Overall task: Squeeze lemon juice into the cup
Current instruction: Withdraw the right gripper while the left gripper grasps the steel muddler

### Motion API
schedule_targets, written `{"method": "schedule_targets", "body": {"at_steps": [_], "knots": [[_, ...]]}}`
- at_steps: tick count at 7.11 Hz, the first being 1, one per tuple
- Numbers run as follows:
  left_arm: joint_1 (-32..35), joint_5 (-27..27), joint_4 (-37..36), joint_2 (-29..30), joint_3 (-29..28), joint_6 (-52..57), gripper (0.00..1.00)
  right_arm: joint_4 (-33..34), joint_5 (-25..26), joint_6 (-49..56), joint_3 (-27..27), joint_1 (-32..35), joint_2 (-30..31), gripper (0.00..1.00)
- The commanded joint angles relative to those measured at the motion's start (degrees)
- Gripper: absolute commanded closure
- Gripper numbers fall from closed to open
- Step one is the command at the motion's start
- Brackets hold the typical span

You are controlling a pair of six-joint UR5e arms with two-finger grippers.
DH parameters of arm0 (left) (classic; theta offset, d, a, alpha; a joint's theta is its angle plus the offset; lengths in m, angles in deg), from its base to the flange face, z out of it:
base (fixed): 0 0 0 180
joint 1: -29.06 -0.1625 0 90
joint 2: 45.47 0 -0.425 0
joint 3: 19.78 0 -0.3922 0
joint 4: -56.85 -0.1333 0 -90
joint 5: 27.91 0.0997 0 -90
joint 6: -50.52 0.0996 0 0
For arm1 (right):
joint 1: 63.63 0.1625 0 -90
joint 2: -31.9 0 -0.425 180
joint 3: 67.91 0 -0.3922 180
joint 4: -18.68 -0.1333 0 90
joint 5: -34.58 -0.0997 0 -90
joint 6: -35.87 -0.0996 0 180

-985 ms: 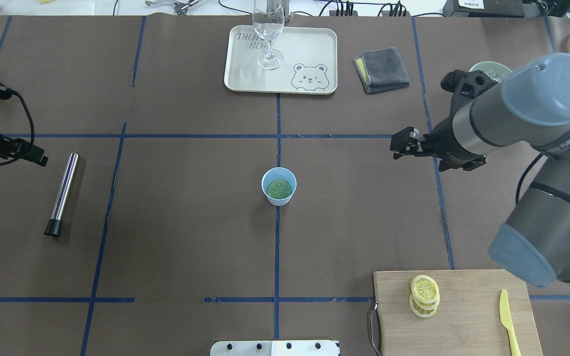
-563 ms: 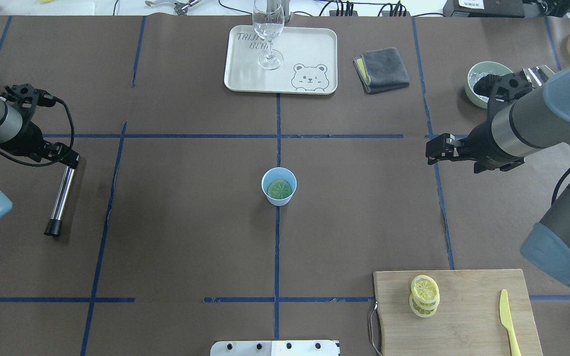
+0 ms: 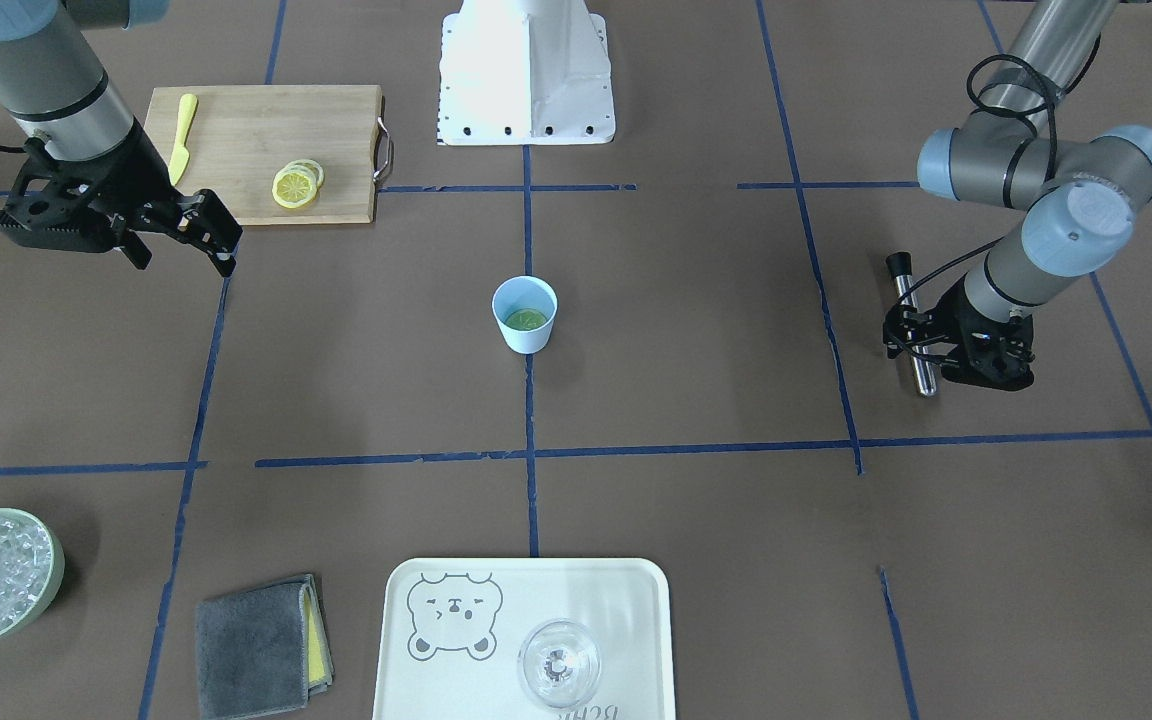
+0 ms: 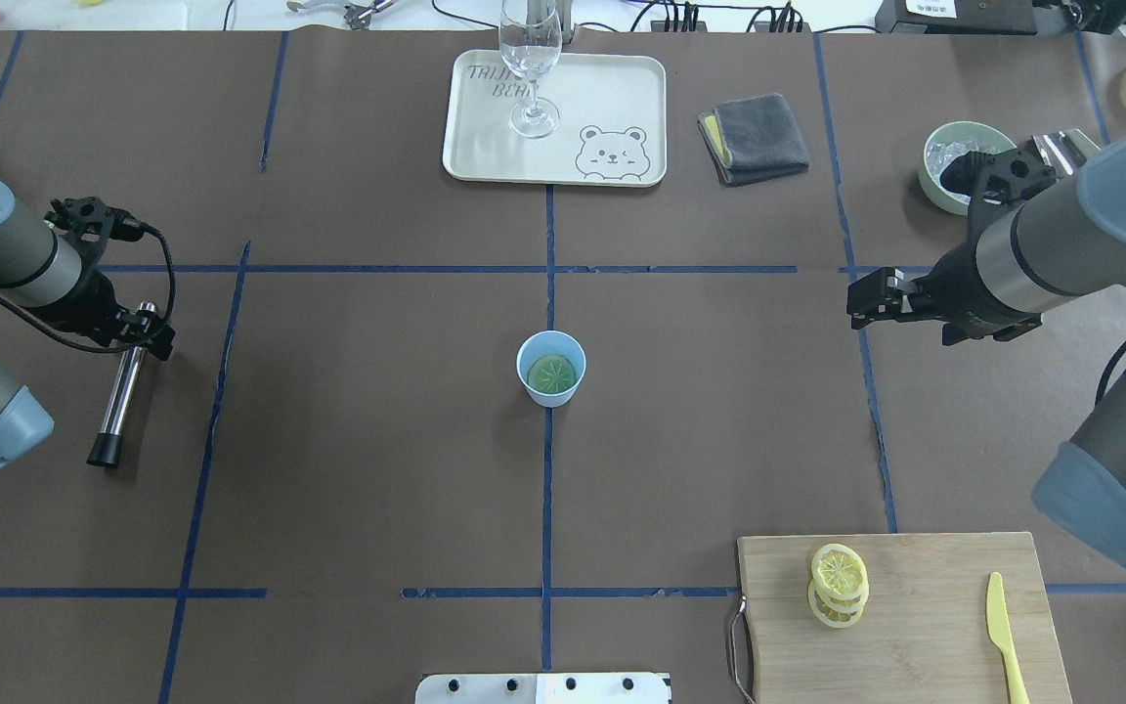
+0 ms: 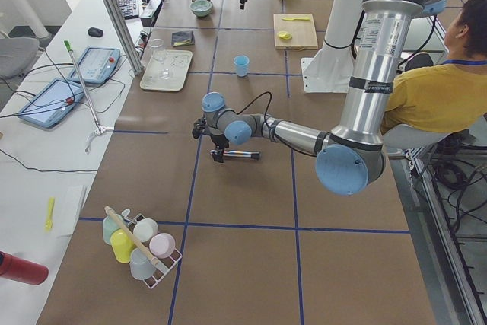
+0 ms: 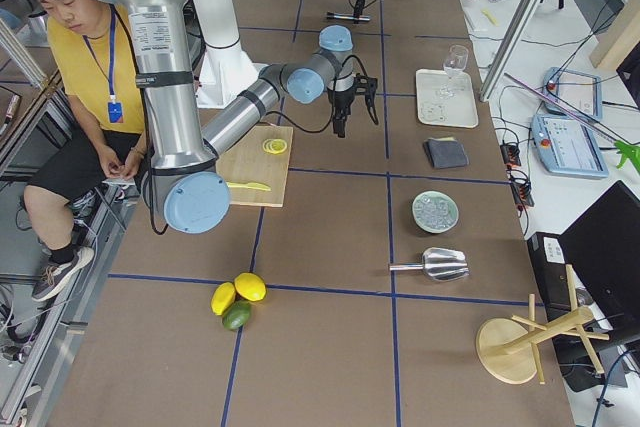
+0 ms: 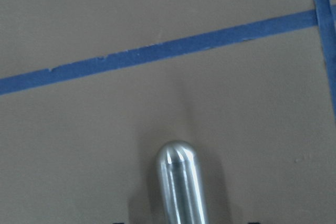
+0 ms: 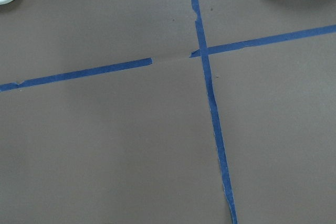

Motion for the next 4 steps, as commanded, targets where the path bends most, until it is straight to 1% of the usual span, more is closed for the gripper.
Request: {"method": "schedule_targets", "body": {"at_steps": [1,2,4], "knots": [[-0.2,-0.2,-0.2,0.1,0.1,0.0,0.87,0.0,0.0,0.0,0.1,0.0,0.0,0.00],[-0.2,-0.1,-0.2,0.1,0.1,0.0,1.00,0.0,0.0,0.0,0.2,0.0,0.0,0.00],[-0.1,-0.6,-0.1,0.0,4.1,-0.1,1.00,0.0,-0.1,0.0,0.3,0.0,0.0,0.00]]}}
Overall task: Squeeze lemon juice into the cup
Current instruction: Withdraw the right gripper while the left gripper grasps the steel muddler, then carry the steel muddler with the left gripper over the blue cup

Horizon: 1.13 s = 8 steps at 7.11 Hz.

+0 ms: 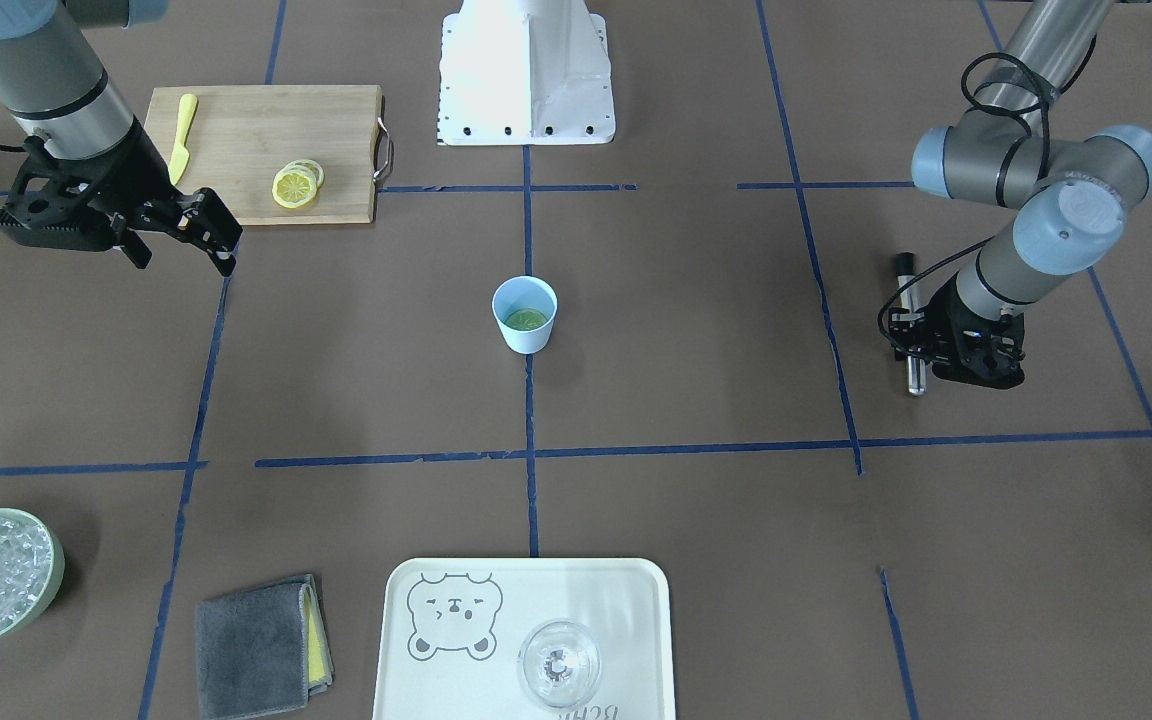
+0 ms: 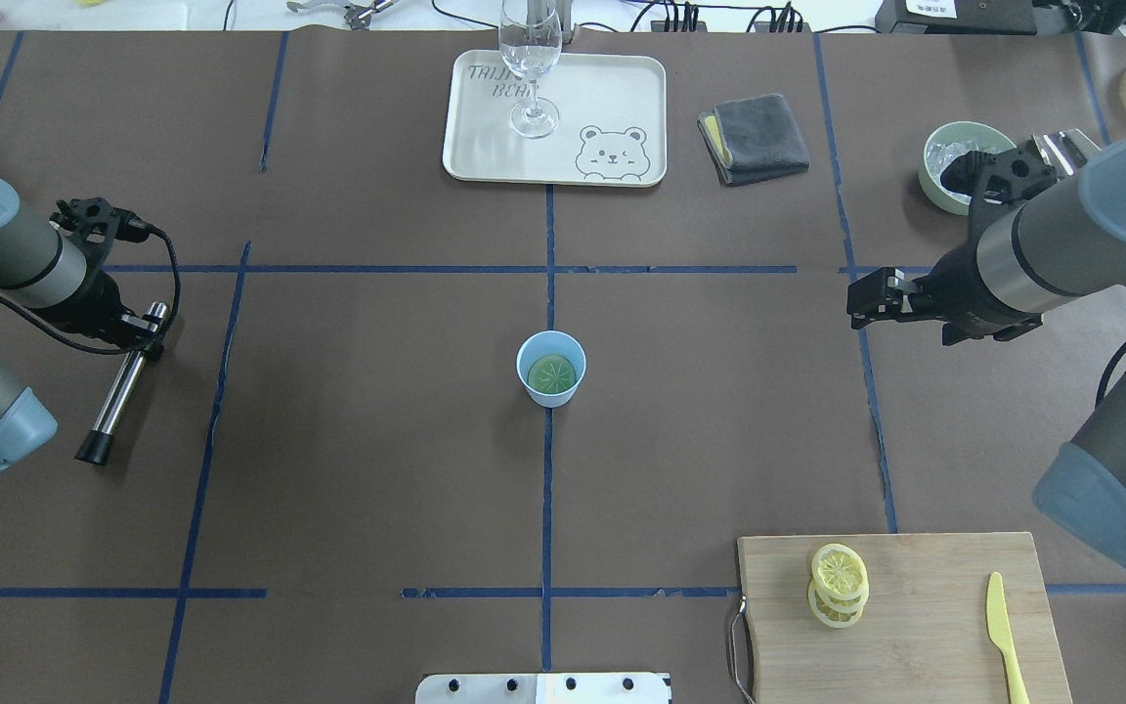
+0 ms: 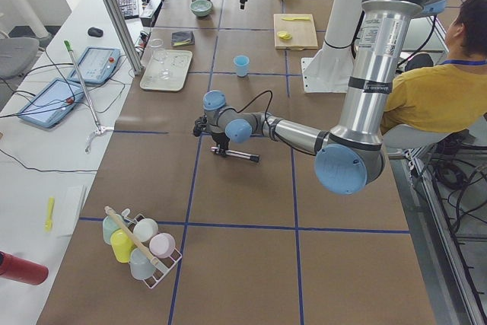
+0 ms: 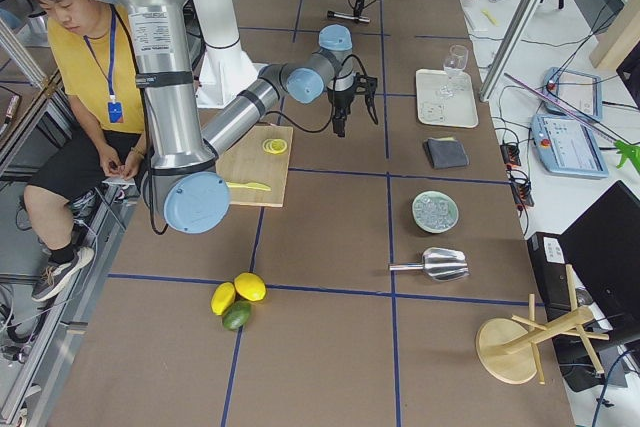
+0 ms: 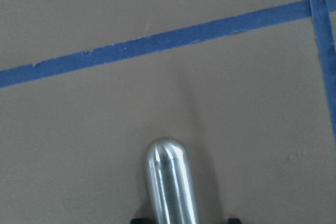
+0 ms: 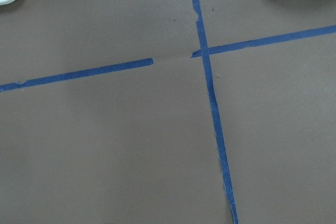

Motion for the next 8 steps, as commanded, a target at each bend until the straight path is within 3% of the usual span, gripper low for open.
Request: {"method": "schedule_targets", "body": {"at_steps": [1,4,5,6,7,8], "knots": [[0.0,-0.6,0.1,0.5,4.6,-0.2,1.00,0.0,-0.1,0.0,0.1,0.0,0.0,0.00],[-2.0,-0.6,-2.0,5.5,16.6,-3.6,1.00,-0.1,0.0,0.0,0.6,0.1,1.1,0.00],[-4.5,-0.6,-3.6,11.2,16.9,-4.1,1.00,-0.1,0.0,0.0,0.7,0.1,1.4,0.00],[-5.2,-0.6,-11.6,19.2,17.6,-4.0,1.00,-0.2,0.0,0.5,1.0,0.1,2.6,0.00],[-7.3,-0.1,-14.2,24.7,18.5,-4.1,1.00,-1.2,0.0,3.1,0.9,0.3,4.2,0.00],[-8.2,0.3,-12.9,25.7,21.2,-4.1,1.00,-4.4,0.1,3.7,0.4,0.4,6.5,0.00]]}}
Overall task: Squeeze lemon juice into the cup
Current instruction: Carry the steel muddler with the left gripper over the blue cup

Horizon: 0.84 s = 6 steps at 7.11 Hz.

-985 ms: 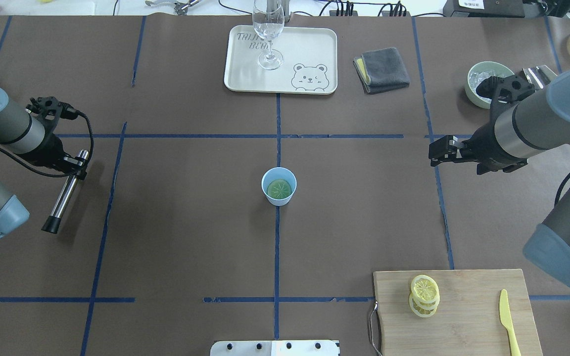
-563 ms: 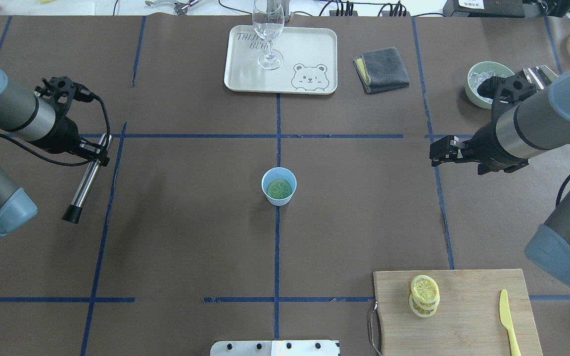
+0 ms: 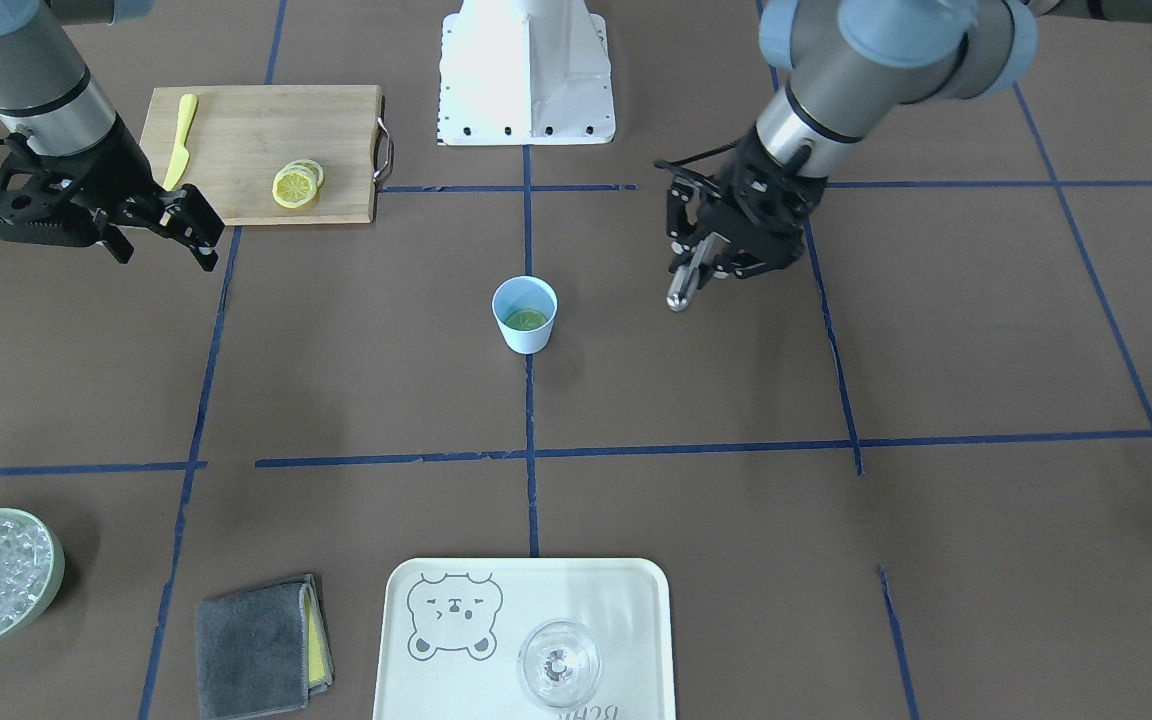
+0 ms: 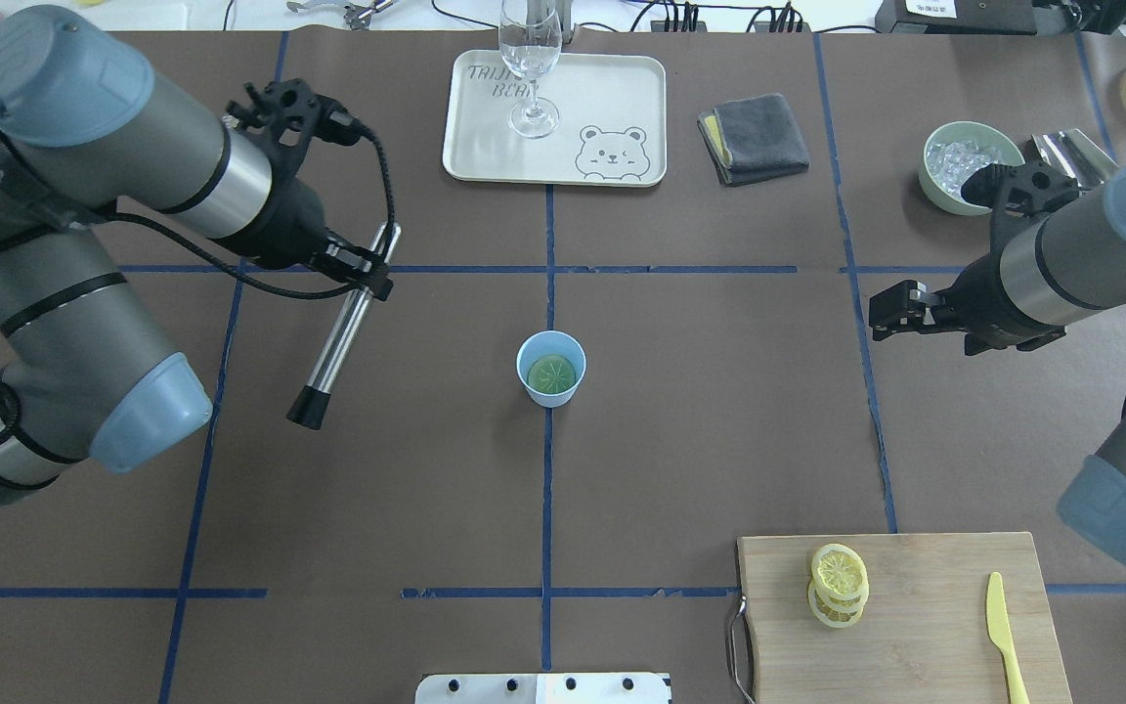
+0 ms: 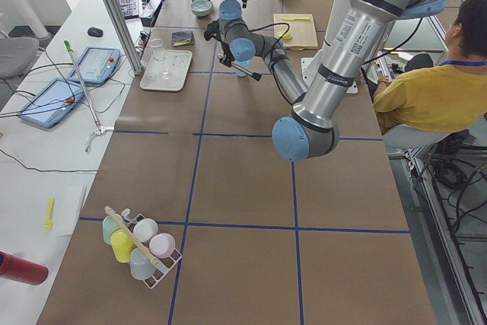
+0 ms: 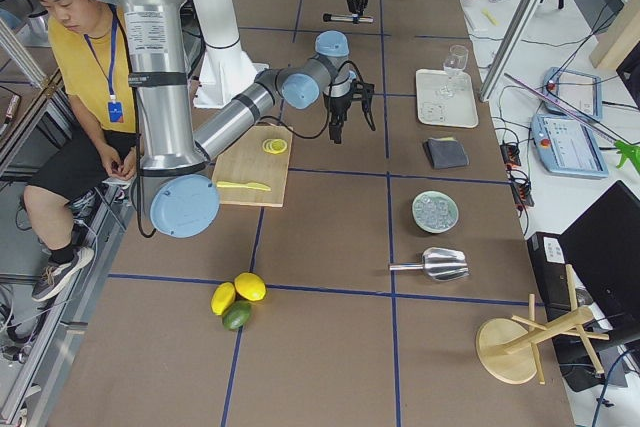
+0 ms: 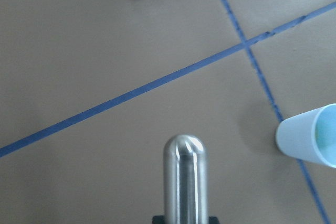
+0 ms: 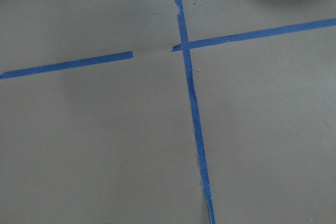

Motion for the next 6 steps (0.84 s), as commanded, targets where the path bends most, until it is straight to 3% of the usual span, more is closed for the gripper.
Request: {"method": "schedule_targets", "body": {"at_steps": [1,2,3,5,6], "knots": [[-2.2,0.4,2.3,4.3,3.8,-0.8,1.00,-5.0,0.0,1.4,-0.9,0.2,3.8,0.00],[-2.9,2.7,8.9,4.0,3.4,-2.4,1.00,-5.4,0.0,1.4,-1.0,0.2,4.1,0.00],[-7.5,12.3,24.0,3.5,0.7,-3.2,1.00,-5.4,-0.1,1.4,-1.1,0.5,4.2,0.00],[-13.8,27.9,35.7,1.8,-0.9,-2.1,1.00,-5.5,-1.1,1.5,-1.8,1.2,4.0,0.00],[-14.5,34.7,44.5,1.8,-4.5,-1.9,1.00,-5.5,-1.2,1.4,-1.8,1.2,3.9,0.00]]}}
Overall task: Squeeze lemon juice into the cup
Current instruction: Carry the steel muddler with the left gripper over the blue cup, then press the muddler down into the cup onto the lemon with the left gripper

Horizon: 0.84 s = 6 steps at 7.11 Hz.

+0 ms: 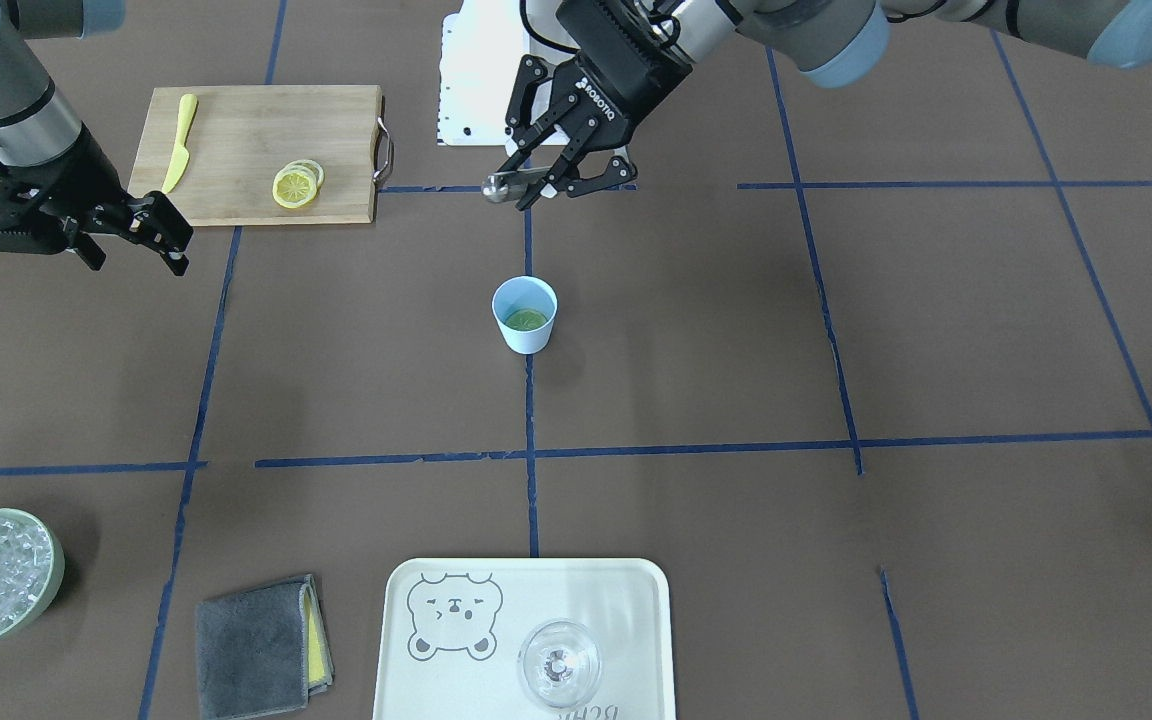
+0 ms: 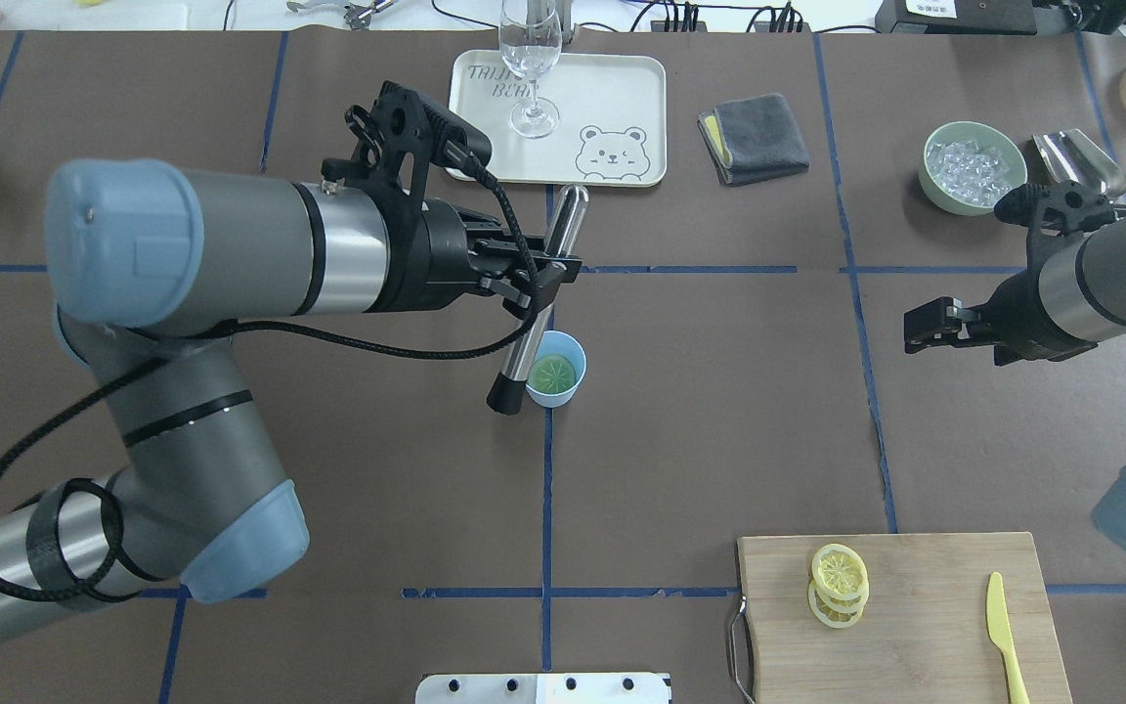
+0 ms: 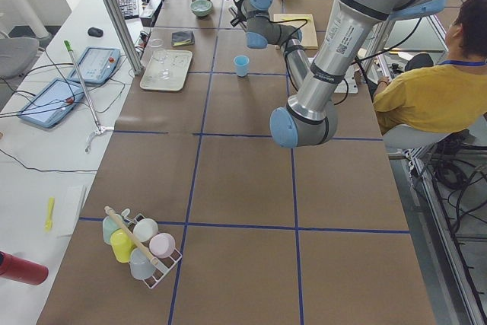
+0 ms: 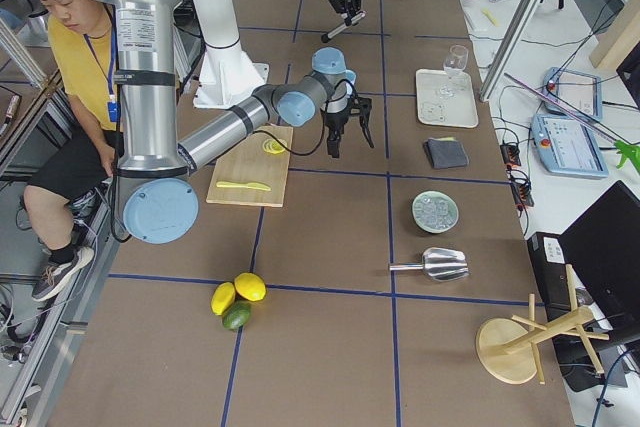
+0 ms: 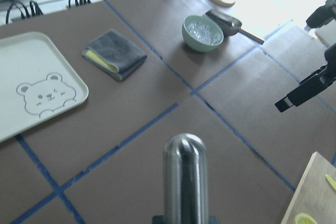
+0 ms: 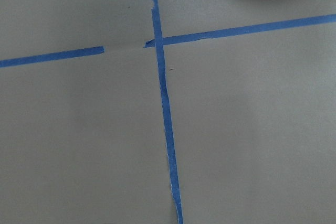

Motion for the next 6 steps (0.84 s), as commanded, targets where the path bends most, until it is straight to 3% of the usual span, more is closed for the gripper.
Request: {"method": "schedule_targets", "body": {"at_steps": [1,2,4,6], "knots": [[-4.5,18.1,21.7,-1.2,-5.9,0.4,1.00,-0.1,-1.1,-0.1,-0.2,0.3,-0.1,0.00],[-8.8,28.4,26.5,-4.0,-6.1,1.9,1.00,-0.1,-1.5,-0.1,-0.2,0.6,-0.1,0.00],[-16.5,47.9,26.9,-3.4,-9.9,5.4,1.00,-0.1,-2.1,-0.1,-0.3,0.7,-0.1,0.00],[-17.6,51.3,26.7,-3.0,-12.3,6.1,1.00,-0.1,-2.2,-0.1,-0.2,0.8,-0.3,0.00]]}}
